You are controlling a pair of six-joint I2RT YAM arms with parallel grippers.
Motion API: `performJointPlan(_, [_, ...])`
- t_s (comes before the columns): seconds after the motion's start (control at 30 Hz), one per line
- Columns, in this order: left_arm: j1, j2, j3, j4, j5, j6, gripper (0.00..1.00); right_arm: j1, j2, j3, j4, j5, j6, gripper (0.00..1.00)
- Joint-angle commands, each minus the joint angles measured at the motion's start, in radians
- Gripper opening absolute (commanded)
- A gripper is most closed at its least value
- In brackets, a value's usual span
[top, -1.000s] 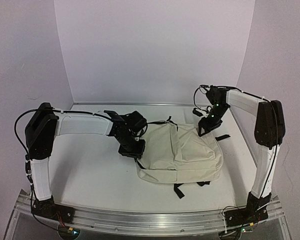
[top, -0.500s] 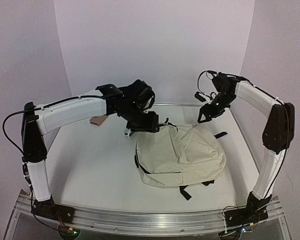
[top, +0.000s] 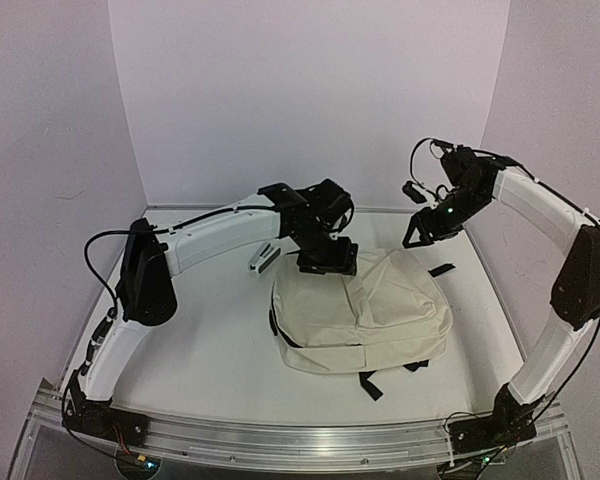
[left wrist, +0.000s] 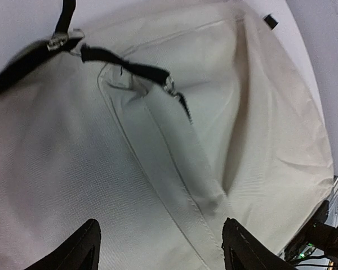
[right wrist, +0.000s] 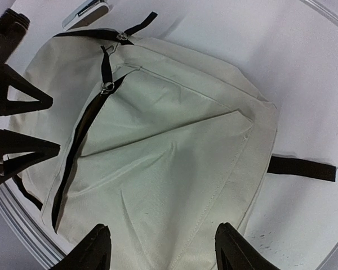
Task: Pack the student bag
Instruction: Adjust the student bag at the center of the board.
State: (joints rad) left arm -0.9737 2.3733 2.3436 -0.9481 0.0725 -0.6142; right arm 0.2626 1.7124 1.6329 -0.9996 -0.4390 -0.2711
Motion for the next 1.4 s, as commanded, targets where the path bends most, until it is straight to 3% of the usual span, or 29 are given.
performJointPlan(0.0, [-0.015,0.009,0.050,-0.034,0.001,-0.027,0.75,0.002,-0.045,-0.050,0.044,-0.040,0.056,0.62])
performJointPlan(0.4, [-0.043,-0.009,0.012,0.072,-0.056,-0.018,0.80,0.024,-0.032,-0.149,0.078,-0.038,0.086,0.56])
performJointPlan(0.73, [-0.052,0.125,0.173,-0.124,-0.131,-0.022,0.77,0.046,-0.034,-0.143,0.090,-0.017,0.110,0.58])
performJointPlan(1.0, [-0.049,-0.016,-0.006,-0.085,-0.198,-0.065,0.63,0.141,-0.045,-0.145,0.109,0.058,0.130,0.56])
performJointPlan(1.23, [-0.037,-0.215,-0.338,0.168,-0.133,-0.129,0.59,0.217,-0.029,-0.161,0.141,0.084,0.172,0.53])
performJointPlan(1.37, [-0.020,-0.241,-0.405,0.199,-0.100,-0.162,0.55,0.241,0.001,-0.149,0.159,0.081,0.198,0.54])
